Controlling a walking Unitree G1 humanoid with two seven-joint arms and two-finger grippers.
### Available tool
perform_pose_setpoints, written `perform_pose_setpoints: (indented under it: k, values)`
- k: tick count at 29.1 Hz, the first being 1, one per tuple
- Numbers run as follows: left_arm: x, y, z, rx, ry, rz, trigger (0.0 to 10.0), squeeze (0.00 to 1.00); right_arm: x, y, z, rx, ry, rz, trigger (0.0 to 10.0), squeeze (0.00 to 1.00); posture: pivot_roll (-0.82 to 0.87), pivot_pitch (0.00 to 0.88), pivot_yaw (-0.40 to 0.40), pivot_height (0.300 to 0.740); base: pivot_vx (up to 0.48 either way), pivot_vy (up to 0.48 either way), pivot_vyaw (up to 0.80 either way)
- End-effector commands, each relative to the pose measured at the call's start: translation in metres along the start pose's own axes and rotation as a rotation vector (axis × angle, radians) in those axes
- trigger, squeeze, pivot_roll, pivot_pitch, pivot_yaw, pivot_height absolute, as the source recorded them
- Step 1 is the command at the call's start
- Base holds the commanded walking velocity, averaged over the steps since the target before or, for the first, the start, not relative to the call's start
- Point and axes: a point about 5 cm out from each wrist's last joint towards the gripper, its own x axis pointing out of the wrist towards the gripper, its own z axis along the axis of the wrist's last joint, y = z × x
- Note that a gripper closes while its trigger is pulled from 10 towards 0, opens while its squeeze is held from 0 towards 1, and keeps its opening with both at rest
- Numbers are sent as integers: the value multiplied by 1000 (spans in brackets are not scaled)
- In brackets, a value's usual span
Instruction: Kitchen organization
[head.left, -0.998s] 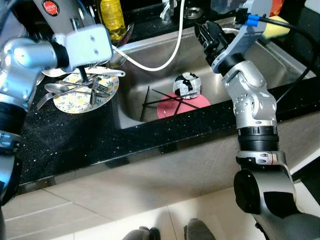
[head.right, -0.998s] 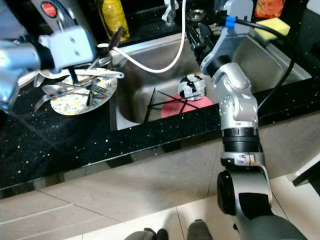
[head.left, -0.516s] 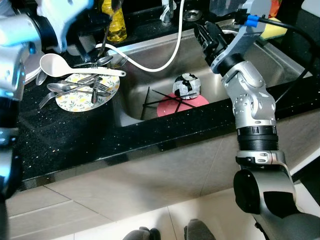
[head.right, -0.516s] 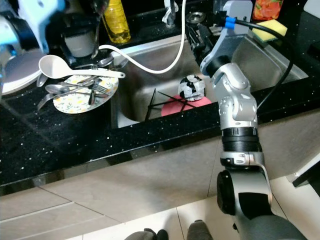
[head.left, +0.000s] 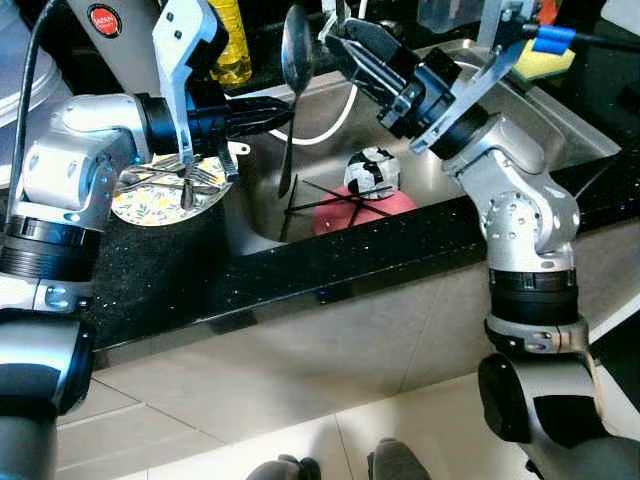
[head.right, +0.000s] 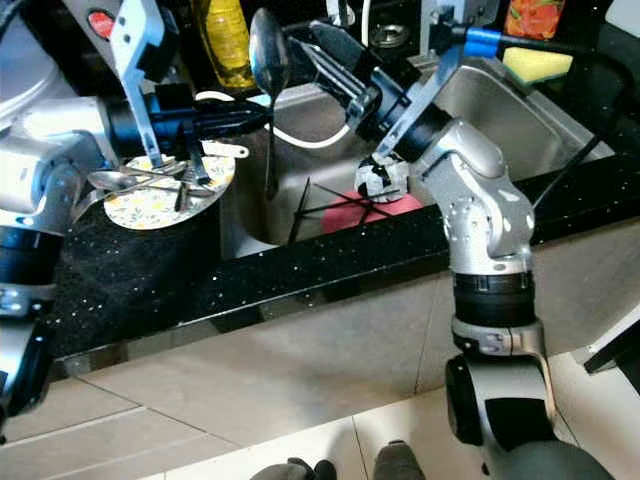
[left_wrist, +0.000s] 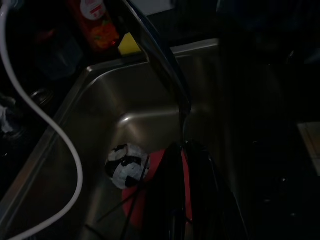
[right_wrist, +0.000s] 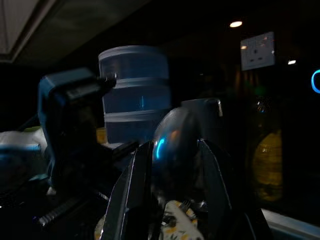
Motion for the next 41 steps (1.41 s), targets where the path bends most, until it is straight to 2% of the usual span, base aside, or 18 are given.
perform_pose_setpoints:
  k: [1,9,10,12,15,23,24,34,41]
  values:
    - [2,-1,3,-5,-20,-9,10000,0,1,11,-1,31,1,70,10000,0,-90,104,133,740,0,0,0]
    - [1,-8,11,-10,-59,-40,10000,0,-3,10,-2,146,4,75,10000,0,-94,102,128,740,0,0,0]
    - [1,-9,12,-7,-65,-40,10000,0,-3,10,-4,165,12,76,10000,1000,-100,102,121,740,0,0,0]
    - [-2,-10,16,0,-100,-21,10000,0,-1,8,-6,225,17,89,10000,1000,-107,100,112,740,0,0,0]
    - [-5,-10,21,4,-134,3,10000,0,0,8,-5,259,18,103,10000,1000,-111,98,106,740,0,0,0]
    - [-13,-14,26,4,-201,68,10000,0,7,9,-4,270,59,157,10000,1000,-113,75,54,740,0,0,0]
    - [-13,-17,24,1,-205,69,10000,0,10,8,-4,272,61,155,10000,0,-108,69,43,740,0,0,0]
    - [-9,-31,14,-41,-207,64,10000,0,23,7,-1,290,43,180,10000,0,-102,55,25,740,0,0,0]
    - [-4,-34,10,-65,-203,54,10000,0,23,10,-1,307,45,211,10000,0,-110,54,32,740,0,0,0]
